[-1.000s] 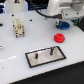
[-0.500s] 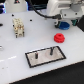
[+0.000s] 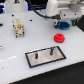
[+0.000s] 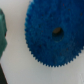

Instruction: Insert the blue gear onto the right peg, followed by the red gear

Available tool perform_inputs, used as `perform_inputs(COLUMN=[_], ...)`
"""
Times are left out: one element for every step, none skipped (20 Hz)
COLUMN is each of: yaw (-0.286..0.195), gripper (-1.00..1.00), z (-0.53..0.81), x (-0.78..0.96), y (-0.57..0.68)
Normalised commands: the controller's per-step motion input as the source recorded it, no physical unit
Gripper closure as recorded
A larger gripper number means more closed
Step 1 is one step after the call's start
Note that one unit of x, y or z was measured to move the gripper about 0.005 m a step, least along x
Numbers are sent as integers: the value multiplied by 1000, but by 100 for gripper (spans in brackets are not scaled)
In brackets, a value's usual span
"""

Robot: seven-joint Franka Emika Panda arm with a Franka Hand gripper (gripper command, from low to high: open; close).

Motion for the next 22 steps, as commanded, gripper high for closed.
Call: perform_inputs(yaw=[0,0,0,0,0,0,0,0,0,0,0,0,0,0,0,0,0,0,0,0,0,0], gripper=[100,100,100,100,100,100,100,100,100,100,100,100,100,100,100,100,100,100,100,100,100,100], z=[-163,-131,-126,-120,-103,-77,-9,-29,-31,0,-285,70,280,204,587,615,564,653,634,655,585,592], x=[-197,-183,-183,-183,-194,-203,-243,-231,-226,-69,-253,-53,158,99,284,380,372,423,399,478,447,506], y=[-71,-51,-49,-54,-43,-51,-49,-54,-40,0,-49,-84,-76,-148,-177,-215,-251,-216,-242,-288,-159,-294])
